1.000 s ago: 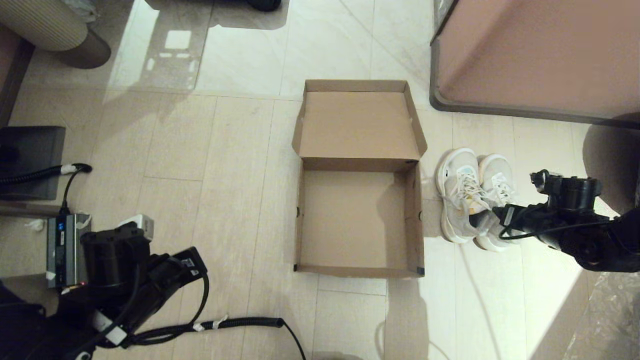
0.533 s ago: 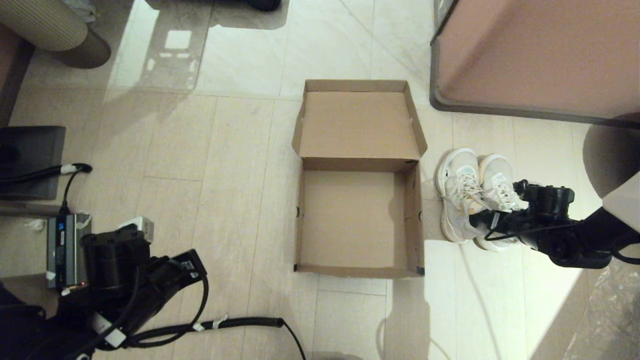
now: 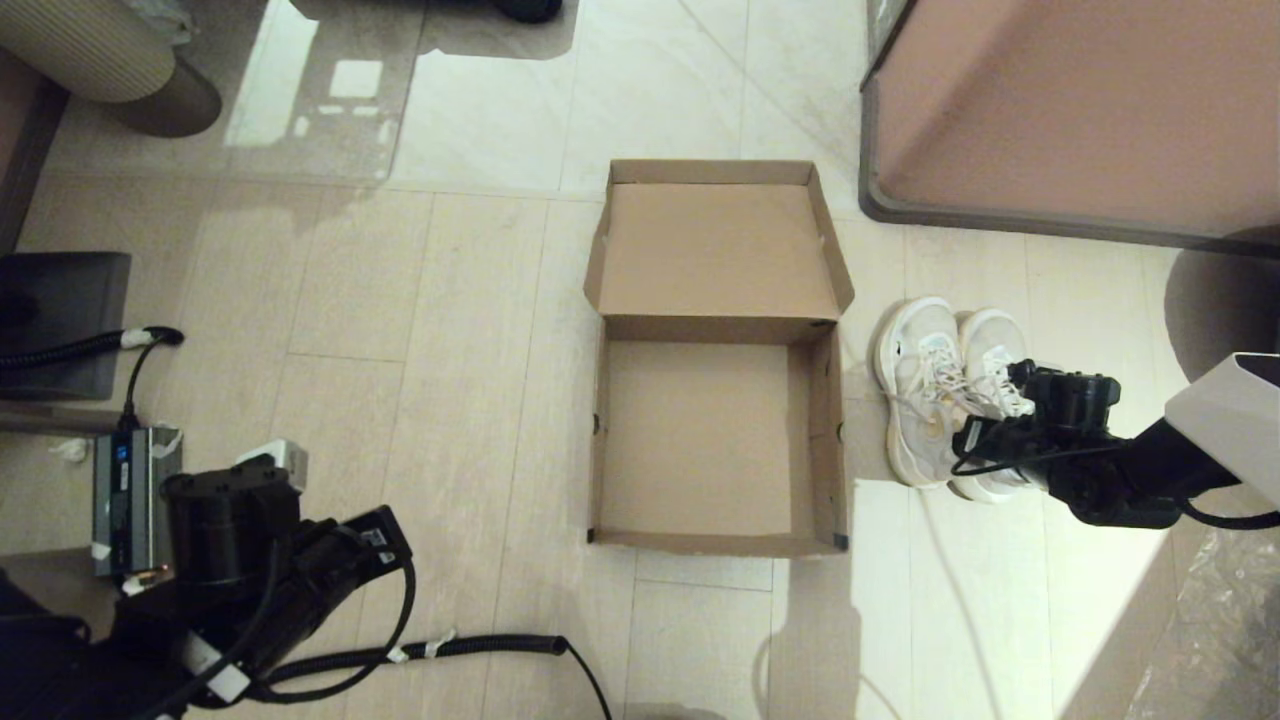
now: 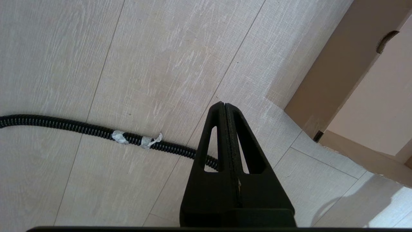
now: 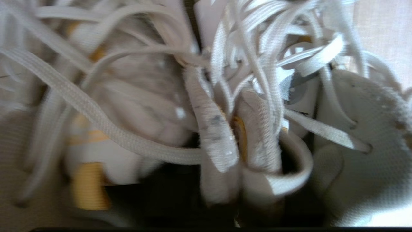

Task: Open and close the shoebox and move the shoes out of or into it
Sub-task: Put the shoes into the shoe box

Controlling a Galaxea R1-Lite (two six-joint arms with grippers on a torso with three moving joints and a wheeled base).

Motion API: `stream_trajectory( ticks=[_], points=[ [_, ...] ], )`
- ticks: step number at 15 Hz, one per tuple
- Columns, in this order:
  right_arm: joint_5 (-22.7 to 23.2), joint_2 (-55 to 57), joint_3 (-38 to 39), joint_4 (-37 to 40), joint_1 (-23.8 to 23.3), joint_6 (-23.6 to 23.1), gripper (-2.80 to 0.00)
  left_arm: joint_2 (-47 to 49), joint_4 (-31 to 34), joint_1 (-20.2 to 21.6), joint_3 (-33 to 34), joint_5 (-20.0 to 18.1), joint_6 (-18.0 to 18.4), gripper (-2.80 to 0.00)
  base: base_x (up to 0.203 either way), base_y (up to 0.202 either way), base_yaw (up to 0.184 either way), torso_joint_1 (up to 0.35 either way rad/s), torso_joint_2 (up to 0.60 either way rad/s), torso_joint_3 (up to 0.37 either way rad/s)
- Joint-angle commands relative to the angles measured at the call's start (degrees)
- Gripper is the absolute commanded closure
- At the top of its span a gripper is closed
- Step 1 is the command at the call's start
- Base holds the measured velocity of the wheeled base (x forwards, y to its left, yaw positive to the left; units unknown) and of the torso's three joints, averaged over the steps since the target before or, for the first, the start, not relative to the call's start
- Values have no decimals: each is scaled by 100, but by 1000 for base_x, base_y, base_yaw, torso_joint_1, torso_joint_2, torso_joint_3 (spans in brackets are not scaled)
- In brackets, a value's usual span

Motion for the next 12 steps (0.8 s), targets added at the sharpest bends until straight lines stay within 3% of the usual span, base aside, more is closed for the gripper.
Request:
stream_trajectory(
  ticks=[1,6,12],
  points=[
    [-10,38,0,2,7,8,0,-39,-36,-1,4,22,-14,0,0,0,0,0,0,0],
    [5,-1119,213,664,4,105,0,-39,-45,-1,-47,22,-20,0,0,0,0,0,0,0],
    [97,-3567,540,2754,112,499,0,-136,-54,-1,-41,14,-31,0,0,0,0,0,0,0]
  ],
)
